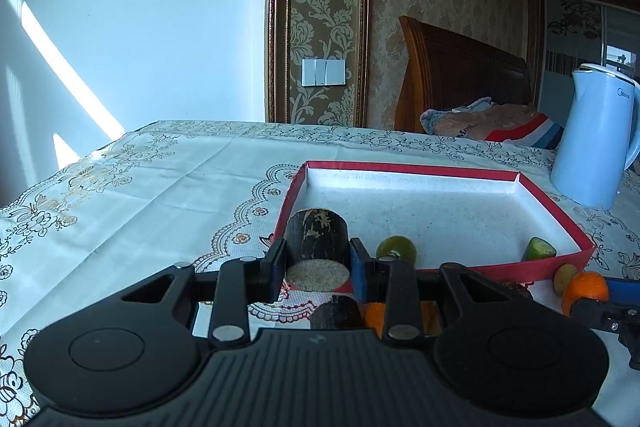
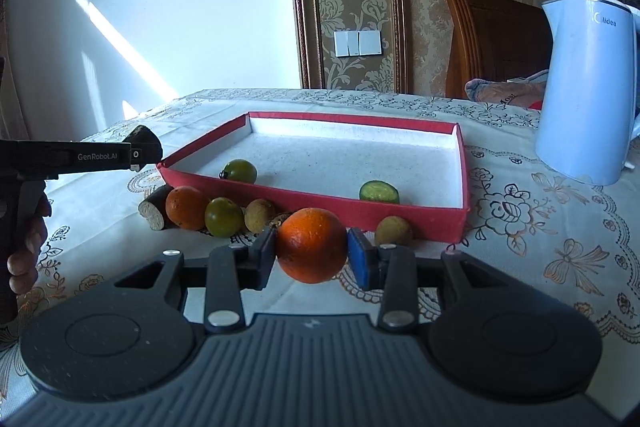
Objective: Organize fruits
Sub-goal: 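Carry the yam piece with the left tool while the right tool lowers the orange into the tray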
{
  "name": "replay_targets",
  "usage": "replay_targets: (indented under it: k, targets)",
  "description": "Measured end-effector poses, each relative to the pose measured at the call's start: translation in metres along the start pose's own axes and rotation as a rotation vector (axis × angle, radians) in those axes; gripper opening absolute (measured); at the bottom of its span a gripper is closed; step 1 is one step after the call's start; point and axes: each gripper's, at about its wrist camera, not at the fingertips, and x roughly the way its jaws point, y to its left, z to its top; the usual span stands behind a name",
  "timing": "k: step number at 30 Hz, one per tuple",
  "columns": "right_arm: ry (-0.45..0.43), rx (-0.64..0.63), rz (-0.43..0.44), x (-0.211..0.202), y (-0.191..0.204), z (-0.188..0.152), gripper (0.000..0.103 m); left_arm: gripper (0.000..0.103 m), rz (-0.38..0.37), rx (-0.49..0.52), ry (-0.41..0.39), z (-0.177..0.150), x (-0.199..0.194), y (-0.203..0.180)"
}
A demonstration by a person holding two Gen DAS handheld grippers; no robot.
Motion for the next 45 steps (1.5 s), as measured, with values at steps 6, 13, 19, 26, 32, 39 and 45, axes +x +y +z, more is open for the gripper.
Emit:
replay_targets:
  k: [6,13,19,26,32,39,45]
  targets:
    - [-0.054,0.0,-0.016,0.005,0.007,0.02,0.036,0.032,0.018,-0.003,-0.009,0.009,0.016,-0.01]
    - [-0.099,-0.016,-0.054,0.022,0.016,0.037,0.037,0.032,0.042,-0.015,-0.01,0.011,0.036,-0.018]
    - [-0.089,-0.019,-0.086,0.043,0.015,0.047,0.037,0.032,0.049,-0.017,-0.021,0.014,0.047,-0.019]
    - [-0.041,-0.014,-0.121,0.068,0.011,0.042,0.037,0.032,0.052,-0.01,-0.025,0.011,0.055,-0.02]
    - [-0.027,-0.006,-0.138,0.075,0.009,0.037,0.037,0.032,0.055,-0.022,-0.011,0.01,0.061,-0.017]
    - [-0.019,-0.004,-0.149,0.081,0.007,0.035,0.037,0.032,0.051,-0.025,0.011,0.008,0.068,-0.015]
    - [-0.021,-0.008,-0.153,0.084,0.007,0.035,0.037,0.032,0.056,-0.036,0.025,0.006,0.071,-0.013]
